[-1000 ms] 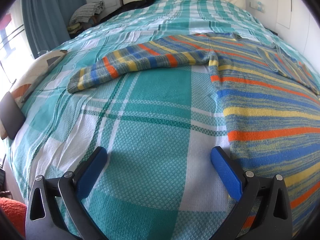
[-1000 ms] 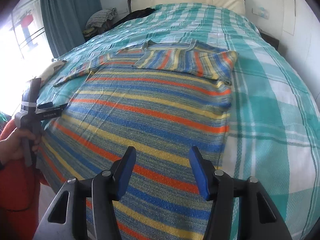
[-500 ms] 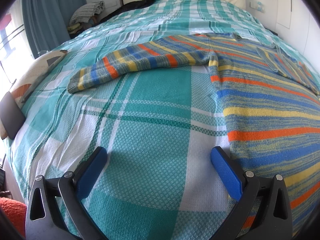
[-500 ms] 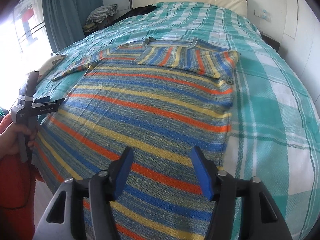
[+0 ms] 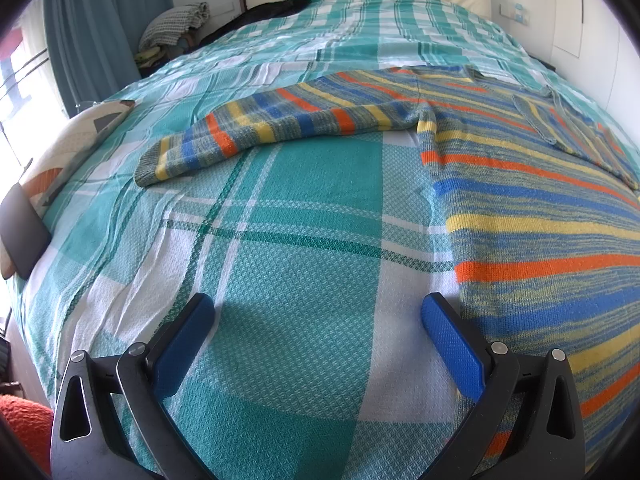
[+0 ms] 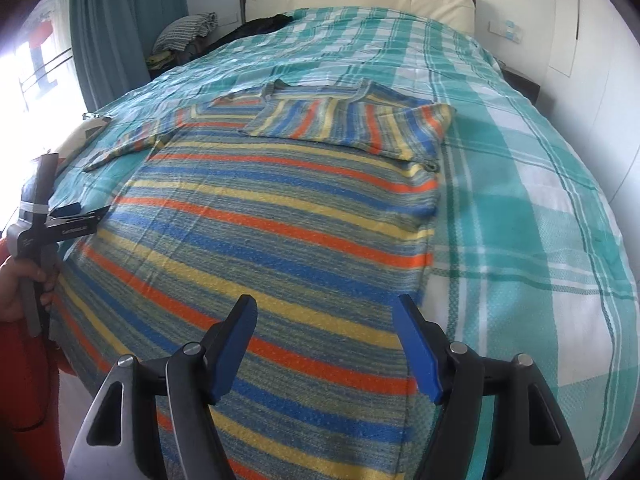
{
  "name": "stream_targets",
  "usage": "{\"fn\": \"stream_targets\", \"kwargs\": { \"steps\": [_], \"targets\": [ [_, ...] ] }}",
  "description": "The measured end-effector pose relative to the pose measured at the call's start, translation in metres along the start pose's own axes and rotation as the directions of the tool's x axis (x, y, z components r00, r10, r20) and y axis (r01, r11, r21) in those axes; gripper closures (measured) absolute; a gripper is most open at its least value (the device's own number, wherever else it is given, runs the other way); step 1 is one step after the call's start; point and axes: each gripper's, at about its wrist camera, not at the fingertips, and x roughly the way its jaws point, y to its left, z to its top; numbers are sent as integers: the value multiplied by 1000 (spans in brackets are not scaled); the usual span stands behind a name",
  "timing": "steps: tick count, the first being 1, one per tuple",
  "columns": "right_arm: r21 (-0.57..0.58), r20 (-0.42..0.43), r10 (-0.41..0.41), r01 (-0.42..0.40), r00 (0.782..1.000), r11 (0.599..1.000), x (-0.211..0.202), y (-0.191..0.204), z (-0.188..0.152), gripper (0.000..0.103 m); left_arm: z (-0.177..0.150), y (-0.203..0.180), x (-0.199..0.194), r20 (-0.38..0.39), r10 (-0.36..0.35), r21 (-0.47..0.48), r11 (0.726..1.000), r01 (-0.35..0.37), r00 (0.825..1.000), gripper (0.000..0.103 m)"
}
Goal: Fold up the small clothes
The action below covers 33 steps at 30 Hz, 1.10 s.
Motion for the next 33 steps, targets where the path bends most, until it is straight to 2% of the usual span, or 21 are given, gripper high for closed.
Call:
{"fn": "stream_targets", "kwargs": {
  "steps": [4, 7, 8, 11, 13, 15, 17, 18, 20, 21, 22, 23, 24, 25, 26, 27, 30, 33],
  "targets": [
    [21, -2, -14, 14, 1000, 1000, 0, -5, 1, 33, 1, 0, 0, -6, -1, 1, 1000, 1, 1000, 0],
    [28, 4, -11, 11, 1000, 1000, -3, -7, 1, 33, 13, 7, -4, -71, -73, -31, 997, 70, 995, 1],
    [29, 6, -8, 8, 1000, 1000, -3, -7, 1, 33, 18, 14, -10, -54, -122, -80, 990, 118, 991, 1],
    [29, 9, -3, 2, 1000, 1000, -3, -7, 1, 33, 32, 48, -28, 43, -197, -227, 953, 201, 980, 1],
    [31, 8, 1, -1, 1000, 1000, -2, -6, 1, 33, 47, 73, -27, 78, -208, -295, 930, 221, 975, 1],
    [31, 1, 6, -6, 1000, 999, 0, -6, 1, 33, 68, 104, -11, 63, -179, -362, 913, 190, 982, 1],
    [21, -9, 8, -7, 1000, 1000, 3, -4, 0, 33, 86, 139, 13, 31, -122, -433, 893, 123, 992, 1],
    [17, -11, 7, -7, 1000, 1000, 3, -3, 0, 33, 91, 157, 28, -1, -100, -477, 875, 87, 995, 1],
    [12, -21, 9, -8, 1000, 1000, 6, -2, -1, 33, 96, 181, 63, -86, -127, -547, 835, 60, 988, 1],
    [11, -25, 8, -8, 1000, 1000, 7, -1, -1, 33, 98, 188, 78, -127, -132, -563, 826, 38, 983, 2],
    [11, -28, 7, -6, 1000, 1000, 8, -1, -2, 33, 101, 190, 88, -146, -123, -559, 829, 21, 982, 2],
    [9, -33, 5, -5, 999, 1000, 10, 0, -2, 33, 106, 186, 92, -144, -101, -530, 848, 9, 984, 5],
    [9, -37, 3, -3, 999, 1000, 11, 0, -3, 33, 112, 180, 94, -134, -85, -492, 871, 8, 987, 32],
    [11, -42, 2, -1, 999, 1000, 12, 0, -3, 33, 117, 172, 94, -120, -101, -452, 891, 36, 988, 59],
    [14, -45, 1, -1, 999, 1000, 13, 0, -3, 33, 125, 164, 97, -126, -149, -413, 907, 85, 981, 97],
    [18, -47, 2, -1, 999, 1000, 14, -1, -3, 33, 134, 156, 97, -134, -170, -385, 917, 107, 976, 102],
    [32, -36, 17, -16, 999, 999, 12, -2, -1, 33, 173, 121, 68, -68, -151, -258, 957, 129, 986, 102],
    [48, -15, 33, -32, 999, 998, 8, -5, 1, 33, 224, 67, 27, 10, -213, -126, 969, 213, 977, 102]
  ]
}}
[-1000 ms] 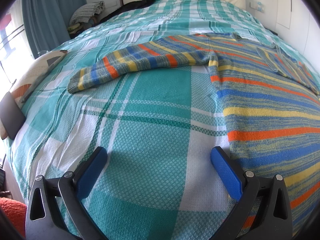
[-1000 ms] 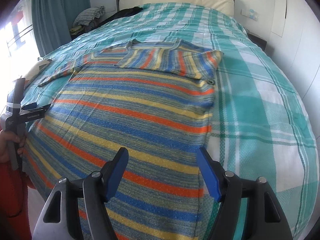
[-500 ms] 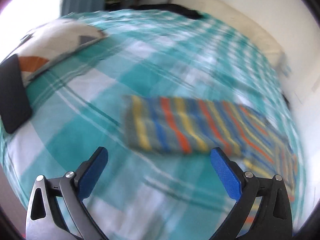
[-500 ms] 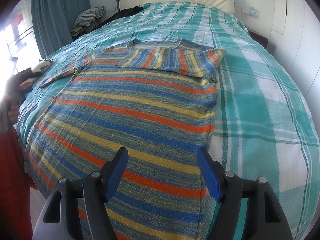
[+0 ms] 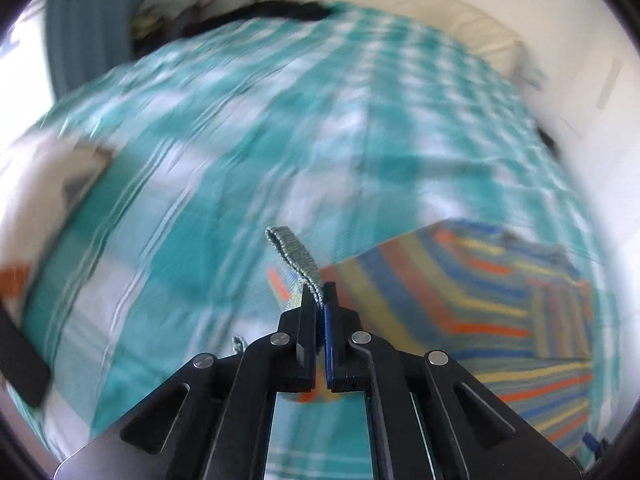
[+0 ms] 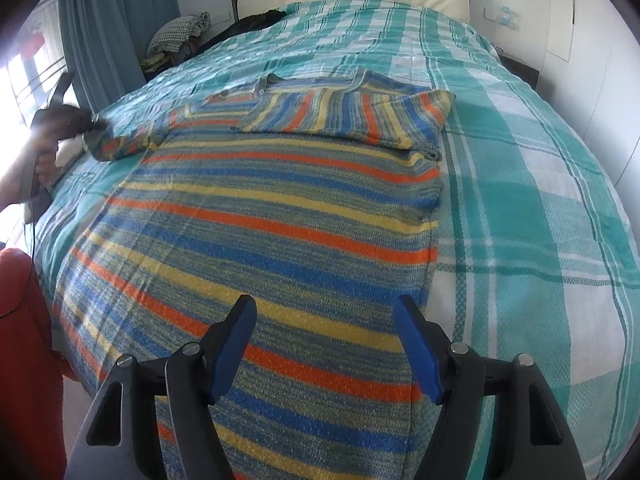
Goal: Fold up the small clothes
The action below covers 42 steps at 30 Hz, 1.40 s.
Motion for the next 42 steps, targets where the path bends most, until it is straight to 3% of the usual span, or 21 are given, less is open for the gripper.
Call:
{"fn": "stream_targets", "kwargs": {
  "steps": [4, 8, 10, 11, 12, 13, 16, 20, 24, 28, 35, 37, 38, 42],
  "targets": [
    [36, 10, 26, -26, 1000, 999, -3, -7, 3, 33, 31, -116, -35, 50, -143, 203, 970, 130, 988, 102],
    [80, 26, 32, -34, 999, 996, -8, -16, 5, 33, 25, -229, -38, -4, -305, 354, 890, 287, 952, 100],
    [94, 32, 34, -36, 999, 995, -10, -20, 6, 33, 12, -270, -19, -80, -363, 369, 854, 366, 928, 74],
    [98, 32, 33, -36, 999, 995, -10, -21, 6, 33, 4, -287, -2, -142, -349, 366, 851, 377, 926, 25],
    [99, 31, 30, -33, 999, 995, -10, -21, 5, 33, -4, -298, 6, -162, -310, 366, 863, 349, 937, 7],
    [101, 31, 26, -29, 999, 994, -10, -22, 6, 33, -12, -300, 12, -150, -277, 373, 873, 314, 949, 8],
    [110, 48, 25, -31, 999, 993, -16, -25, 6, 33, -29, -276, 22, -133, -212, 361, 899, 247, 968, 9],
    [115, 66, 28, -36, 997, 993, -21, -29, 8, 32, -60, -202, 23, -130, -91, 309, 942, 128, 987, 9],
    [149, 45, 28, -34, 999, 988, -13, -35, 10, 32, -97, -133, 19, -123, 9, 284, 958, 26, 992, 9],
    [180, 40, 21, -28, 999, 983, -12, -40, 7, 32, -129, -84, 12, -134, 34, 235, 972, -1, 990, 8],
    [211, 80, -38, 21, 996, 977, -20, -49, 5, 32, -159, -50, 17, -83, 31, 132, 991, -20, 996, 3],
    [229, 84, -72, 51, 994, 972, -21, -54, 3, 32, -172, -42, 32, -94, 58, 139, 989, -45, 994, 0],
    [243, 80, -93, 71, 992, 967, -22, -57, 2, 32, -178, -40, 31, -58, 45, 140, 990, -36, 997, 0],
    [326, 63, -131, 103, 989, 940, -23, -74, -3, 32, -178, -45, 31, -55, 73, 159, 985, -63, 996, 0]
  ]
}}
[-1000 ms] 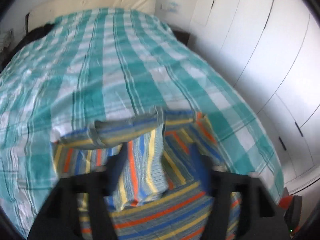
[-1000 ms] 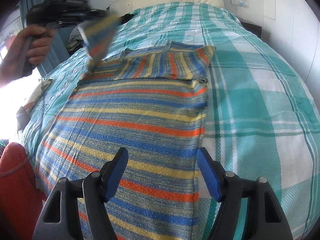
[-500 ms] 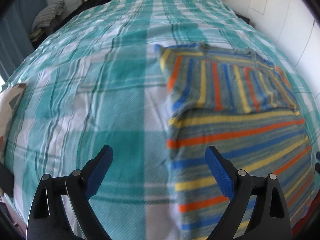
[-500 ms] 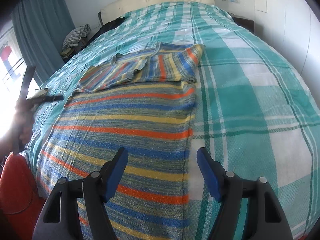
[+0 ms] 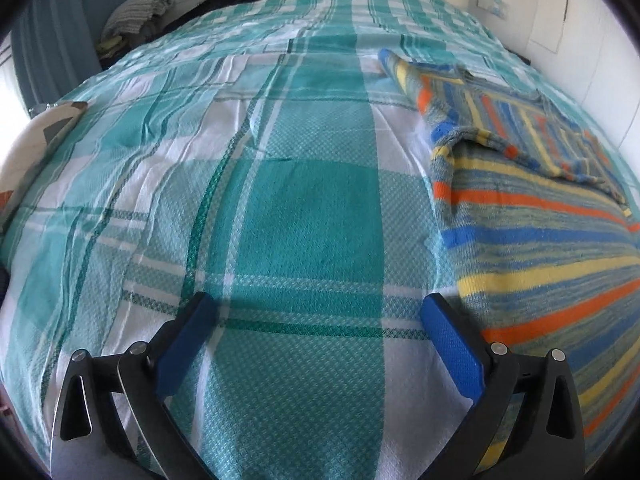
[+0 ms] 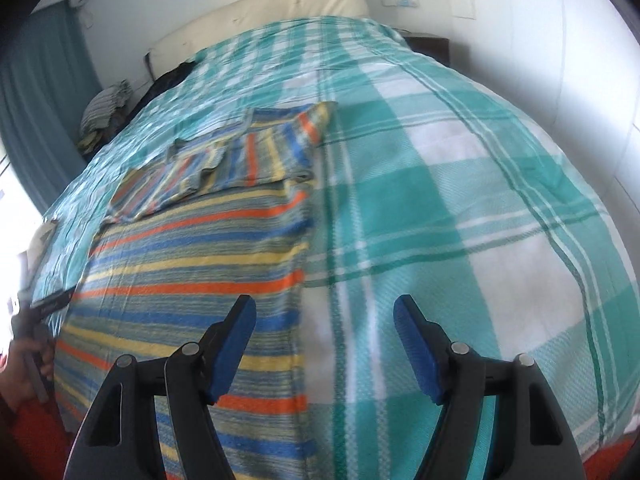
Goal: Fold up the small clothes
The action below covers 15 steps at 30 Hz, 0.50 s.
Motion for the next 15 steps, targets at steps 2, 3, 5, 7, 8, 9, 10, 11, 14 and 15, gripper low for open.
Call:
{"fn": "stream_targets", "kwargs": {
  "steps": [2, 3, 5, 7, 8, 9, 10, 11, 14, 15],
  "targets": [
    [29, 2, -15, 15, 1000, 999, 0, -7, 0, 32, -1, 2, 0, 6, -10, -7, 1000, 10, 1000, 0],
    [37, 2, -22, 22, 1000, 999, 0, -9, 0, 32, -2, 2, 0, 6, -10, -6, 1000, 10, 1000, 0],
    [44, 0, -27, 27, 1000, 999, 1, -11, 0, 32, -3, 2, -2, 10, -3, -3, 1000, 3, 1000, 0],
    [45, -5, -24, 25, 1000, 999, 3, -12, -1, 32, -5, 2, -3, 15, 3, -1, 1000, -3, 1000, 0],
    [41, -9, -22, 23, 1000, 999, 4, -12, -1, 32, -6, 2, -3, 17, 6, -2, 1000, -6, 1000, 0],
    [39, -9, -22, 22, 1000, 999, 4, -12, -1, 32, -6, 2, -4, 17, 8, -2, 1000, -8, 1000, 0],
    [37, -8, -20, 21, 1000, 999, 3, -12, -1, 32, -7, 2, -4, 18, 10, -3, 1000, -10, 1000, 0],
    [38, -5, -18, 18, 1000, 999, 2, -12, -1, 32, -8, 2, -5, 19, 12, -3, 1000, -12, 1000, 0],
    [53, 6, -10, 9, 1000, 999, 0, -14, 0, 32, -9, 0, -9, 15, 25, 3, 1000, -25, 1000, 0],
    [59, 8, -7, 7, 1000, 998, 0, -15, 0, 32, -8, 0, -12, 5, 28, -2, 1000, -28, 1000, 1]
  ]
}}
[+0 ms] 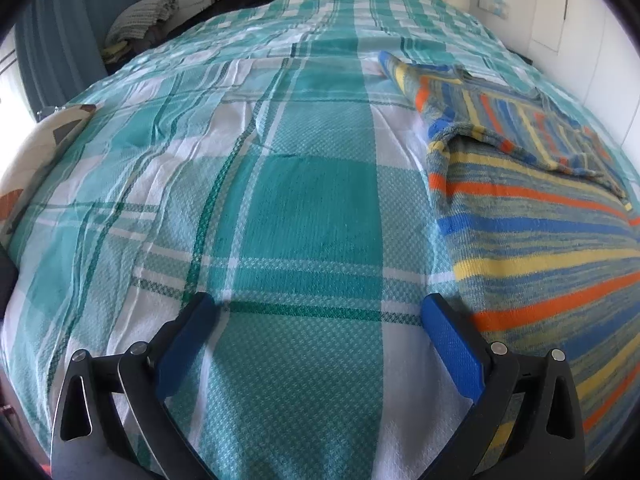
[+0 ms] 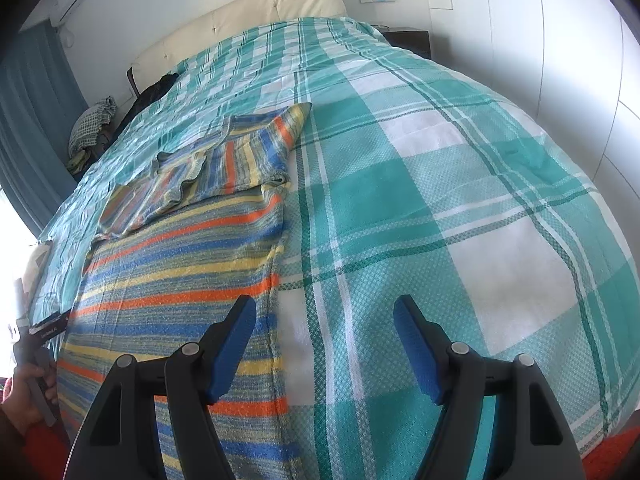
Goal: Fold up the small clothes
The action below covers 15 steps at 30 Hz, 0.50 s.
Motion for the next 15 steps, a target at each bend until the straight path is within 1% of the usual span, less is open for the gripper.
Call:
{"fn": "stream_targets", "kwargs": {
  "steps": [1, 2, 4, 5, 6, 7, 10, 11, 12, 13, 15],
  "targets": [
    [6, 3, 2, -2, 1000, 1000, -1, -1, 0, 32, 2, 0, -5, -7, -8, -12, 1000, 8, 1000, 1],
    [10, 7, 3, -3, 1000, 1000, -2, -2, 0, 32, 4, 0, -13, 1, -41, -23, 999, 41, 999, 1],
    [19, 14, 5, -5, 1000, 1000, -4, -4, 1, 32, 8, -1, -28, 50, -84, -24, 996, 85, 995, 1],
    [23, 15, 5, -6, 1000, 1000, -5, -5, 1, 32, 9, -1, -33, 75, -81, -16, 996, 82, 994, 1],
    [26, 13, 4, -5, 1000, 1000, -4, -5, 1, 31, 10, -2, -35, 81, -75, -10, 997, 76, 994, 1],
    [27, 9, 2, -2, 1000, 1000, -2, -5, 1, 31, 10, -2, -32, 72, -72, -6, 997, 72, 995, 1],
    [22, -3, -4, 4, 1000, 1000, 1, -4, 1, 31, -1, -1, 2, -51, -56, -10, 998, 56, 997, 0],
    [13, -2, -6, 6, 1000, 1000, 1, -3, 1, 31, -7, -2, 4, -15, -55, 0, 998, 55, 998, 0],
    [6, -1, -8, 8, 1000, 1000, 0, -1, 0, 31, -9, -4, 3, 10, -40, 6, 999, 40, 999, 0],
    [-1, 1, -10, 10, 1000, 1000, 0, 0, 0, 31, -9, -8, 4, 11, -19, 19, 1000, 19, 1000, 0],
    [-13, -1, -14, 13, 1000, 1000, 1, 2, -1, 31, -9, -10, 2, 16, -4, 29, 1000, 3, 1000, 0]
  ]
}}
